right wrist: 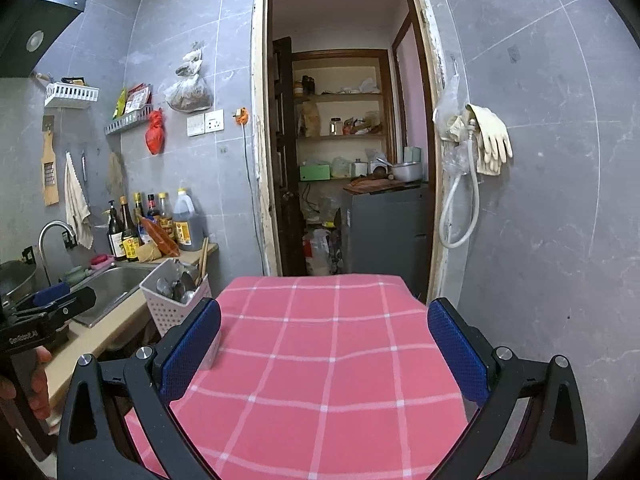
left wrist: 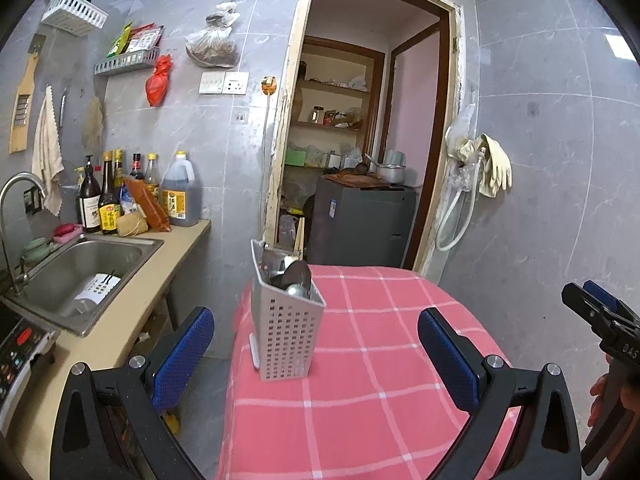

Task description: Organize utensils

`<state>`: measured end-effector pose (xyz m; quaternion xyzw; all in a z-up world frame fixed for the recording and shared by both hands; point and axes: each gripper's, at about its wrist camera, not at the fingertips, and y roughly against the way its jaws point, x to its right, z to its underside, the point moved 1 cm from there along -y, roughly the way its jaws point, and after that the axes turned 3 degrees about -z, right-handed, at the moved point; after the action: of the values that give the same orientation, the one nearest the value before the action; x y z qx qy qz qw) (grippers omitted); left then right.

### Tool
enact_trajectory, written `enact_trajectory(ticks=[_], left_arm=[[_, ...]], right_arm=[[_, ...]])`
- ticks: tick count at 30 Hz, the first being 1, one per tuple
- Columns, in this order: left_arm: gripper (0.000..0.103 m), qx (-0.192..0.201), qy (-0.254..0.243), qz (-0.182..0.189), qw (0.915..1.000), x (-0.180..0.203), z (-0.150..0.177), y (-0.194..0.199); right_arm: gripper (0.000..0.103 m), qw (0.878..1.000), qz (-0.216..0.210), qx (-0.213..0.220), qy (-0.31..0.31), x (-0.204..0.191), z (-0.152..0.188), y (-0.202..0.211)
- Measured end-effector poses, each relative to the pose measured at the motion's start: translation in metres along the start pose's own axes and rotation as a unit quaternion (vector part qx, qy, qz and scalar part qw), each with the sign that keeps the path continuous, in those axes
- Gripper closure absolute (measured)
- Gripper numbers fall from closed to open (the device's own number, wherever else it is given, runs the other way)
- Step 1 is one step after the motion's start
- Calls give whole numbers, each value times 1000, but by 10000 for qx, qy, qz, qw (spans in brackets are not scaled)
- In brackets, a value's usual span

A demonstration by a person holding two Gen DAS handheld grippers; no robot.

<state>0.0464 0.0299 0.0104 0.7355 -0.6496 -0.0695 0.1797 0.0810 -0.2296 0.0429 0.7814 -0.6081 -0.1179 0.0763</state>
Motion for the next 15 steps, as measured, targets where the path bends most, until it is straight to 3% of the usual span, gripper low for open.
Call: enact_trajectory(ticks=[15], left_arm=[[0, -134, -185, 171, 9996, 14, 16, 6]], right_arm=[[1, 9997, 14, -220, -87, 4, 22, 1]])
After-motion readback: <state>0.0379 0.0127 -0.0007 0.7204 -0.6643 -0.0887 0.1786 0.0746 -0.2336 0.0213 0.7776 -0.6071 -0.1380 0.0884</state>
